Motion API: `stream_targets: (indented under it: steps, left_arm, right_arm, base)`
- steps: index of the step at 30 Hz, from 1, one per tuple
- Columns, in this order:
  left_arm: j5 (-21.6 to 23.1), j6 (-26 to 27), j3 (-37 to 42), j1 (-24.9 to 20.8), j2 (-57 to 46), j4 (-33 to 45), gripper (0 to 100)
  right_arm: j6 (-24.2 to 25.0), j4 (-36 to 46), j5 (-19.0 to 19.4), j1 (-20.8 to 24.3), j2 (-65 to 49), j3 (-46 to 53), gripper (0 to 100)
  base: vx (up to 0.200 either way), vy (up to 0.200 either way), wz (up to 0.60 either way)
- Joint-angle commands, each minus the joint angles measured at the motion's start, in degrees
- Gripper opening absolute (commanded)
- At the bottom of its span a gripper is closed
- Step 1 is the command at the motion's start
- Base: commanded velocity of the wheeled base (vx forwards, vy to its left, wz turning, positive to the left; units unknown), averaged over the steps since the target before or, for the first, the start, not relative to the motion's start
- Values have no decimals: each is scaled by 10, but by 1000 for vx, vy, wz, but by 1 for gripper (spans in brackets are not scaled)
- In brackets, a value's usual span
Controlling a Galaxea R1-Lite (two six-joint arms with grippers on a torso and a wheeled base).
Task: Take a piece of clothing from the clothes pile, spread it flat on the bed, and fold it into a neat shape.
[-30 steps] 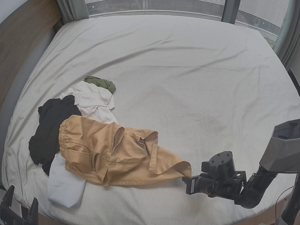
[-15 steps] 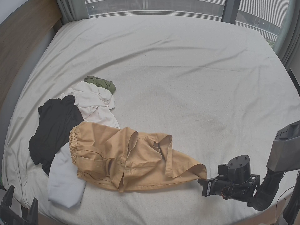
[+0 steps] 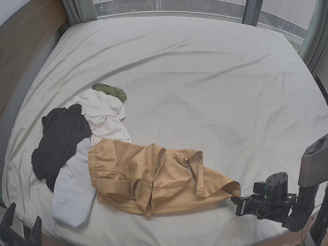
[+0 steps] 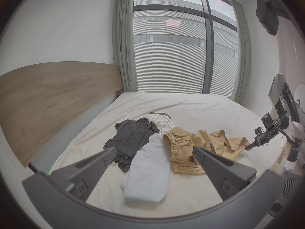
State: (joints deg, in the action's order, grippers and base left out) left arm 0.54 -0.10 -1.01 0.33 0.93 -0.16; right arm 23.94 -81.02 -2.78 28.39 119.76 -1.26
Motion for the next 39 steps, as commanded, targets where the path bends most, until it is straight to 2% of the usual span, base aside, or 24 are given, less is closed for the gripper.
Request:
stream_targets:
  steps: [1, 6, 9, 20, 33, 39]
  left_arm:
    - [0, 0, 10, 0, -8, 0, 100]
    - [0, 0, 10, 0, -8, 0, 100]
    - [0, 0, 10, 0, -8, 0, 100]
    - [1, 0, 10, 0, -8, 0, 100]
    - [1, 0, 10, 0, -8, 0, 100]
    - [1, 0, 10, 0, -8, 0, 100]
  right_arm:
    - [0, 0, 0, -9, 1, 13, 0]
    - [-3, 4, 0, -34, 1, 13, 0]
    - [-21, 19, 0, -50, -1, 13, 0]
    - [-24, 106, -1, -68, -52, 13, 0]
    - [-32, 138, -1, -101, -59, 13, 0]
    - [-32, 190, 0, -110, -81, 13, 0]
  base:
    - [0, 0, 0]
    - [0, 0, 0]
    - [0, 0, 0]
    - [0, 0, 0]
    - [0, 0, 0]
    - [0, 0, 0]
